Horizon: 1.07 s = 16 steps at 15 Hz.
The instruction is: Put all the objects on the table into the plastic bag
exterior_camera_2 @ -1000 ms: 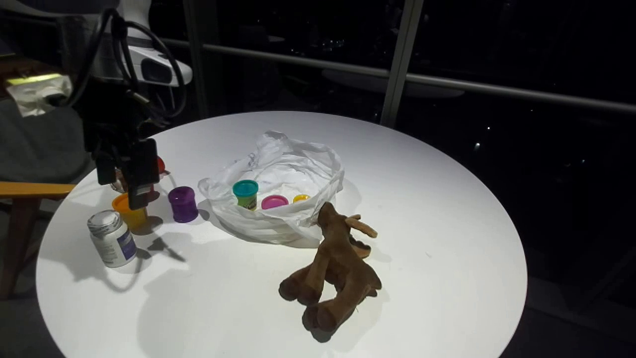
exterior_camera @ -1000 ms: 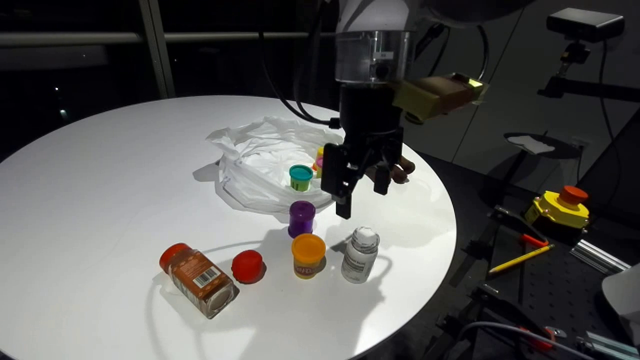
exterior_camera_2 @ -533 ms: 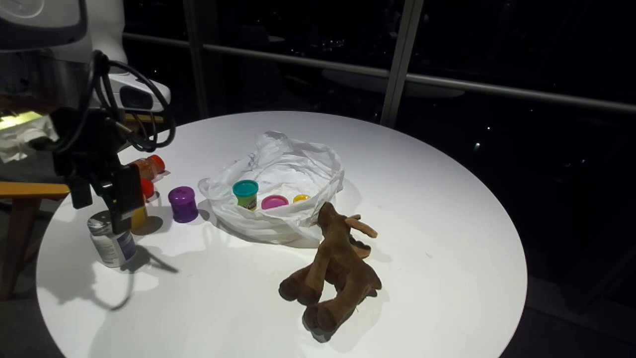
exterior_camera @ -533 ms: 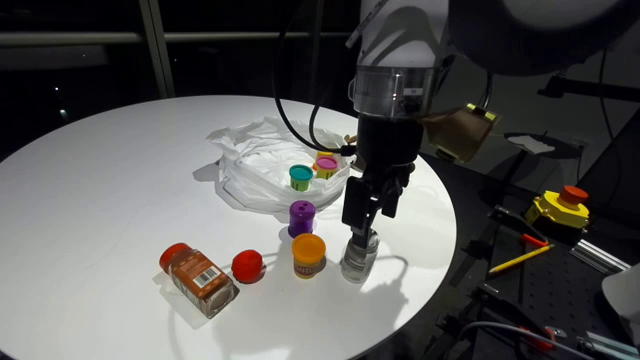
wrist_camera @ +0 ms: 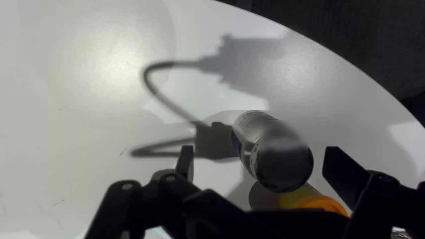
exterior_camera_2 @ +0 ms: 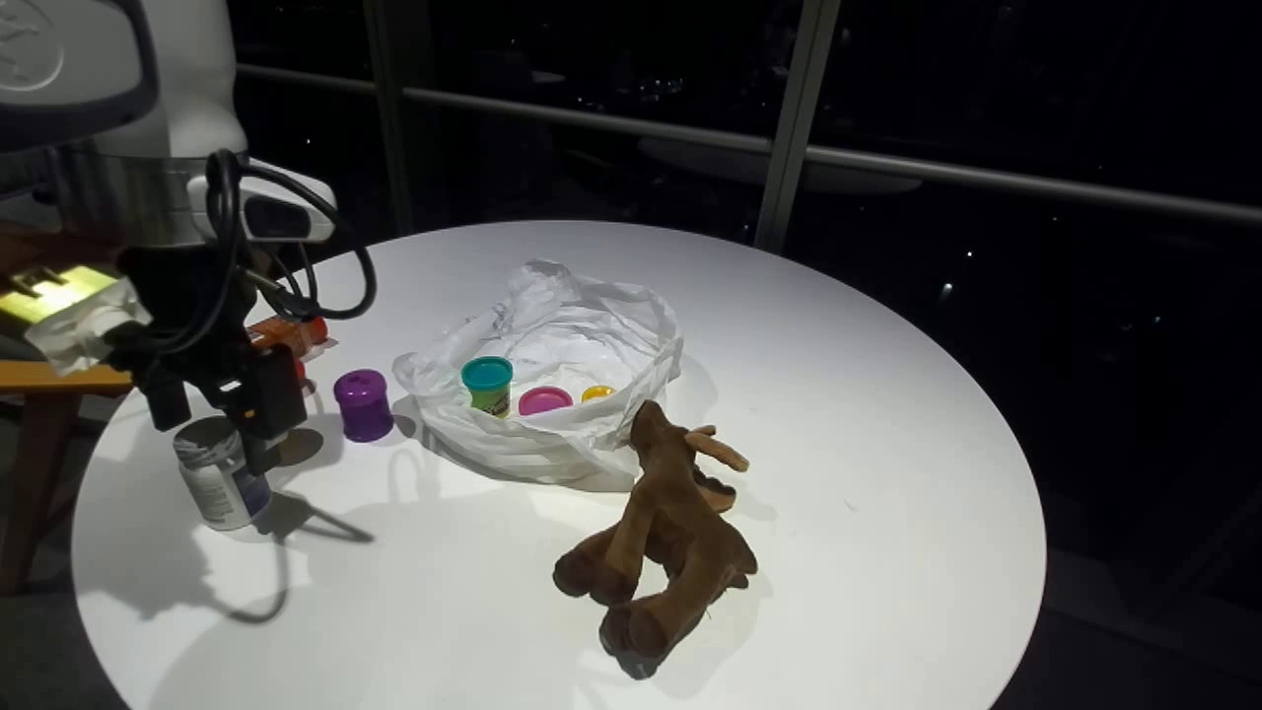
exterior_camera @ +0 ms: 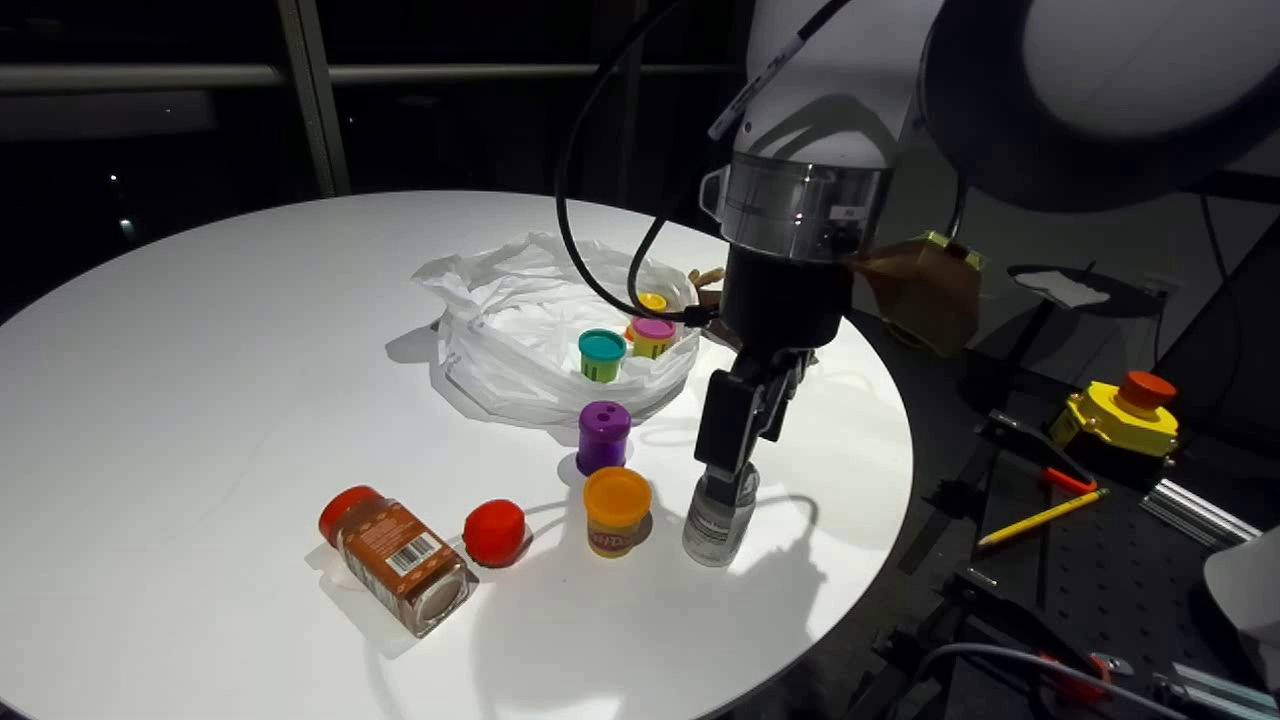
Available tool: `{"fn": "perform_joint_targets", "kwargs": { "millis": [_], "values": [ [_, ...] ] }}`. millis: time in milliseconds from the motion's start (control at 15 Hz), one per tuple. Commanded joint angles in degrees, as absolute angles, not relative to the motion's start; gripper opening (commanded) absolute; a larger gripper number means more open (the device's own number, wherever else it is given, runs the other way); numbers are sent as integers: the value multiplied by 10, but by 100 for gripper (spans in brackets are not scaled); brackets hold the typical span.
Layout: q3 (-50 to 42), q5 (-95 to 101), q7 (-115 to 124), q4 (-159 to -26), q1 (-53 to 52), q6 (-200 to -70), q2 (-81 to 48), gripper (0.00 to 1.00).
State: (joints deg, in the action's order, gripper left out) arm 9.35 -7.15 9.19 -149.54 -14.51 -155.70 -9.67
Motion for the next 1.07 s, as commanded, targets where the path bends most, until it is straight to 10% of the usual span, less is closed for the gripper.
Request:
{"fn": "perform_joint_targets", "kwargs": {
  "millis": [0,133,667,1000],
  "values": [
    [115,-90,50,-1504,-128,-1601,-104,100],
    [124,-98,34,-1502,-122,-1605,-112,100],
    [125,-80,44,-1519,-123,-1626,-90,22],
    [92,-31,109,-1499,-132,-1569,-34,25]
  ]
}}
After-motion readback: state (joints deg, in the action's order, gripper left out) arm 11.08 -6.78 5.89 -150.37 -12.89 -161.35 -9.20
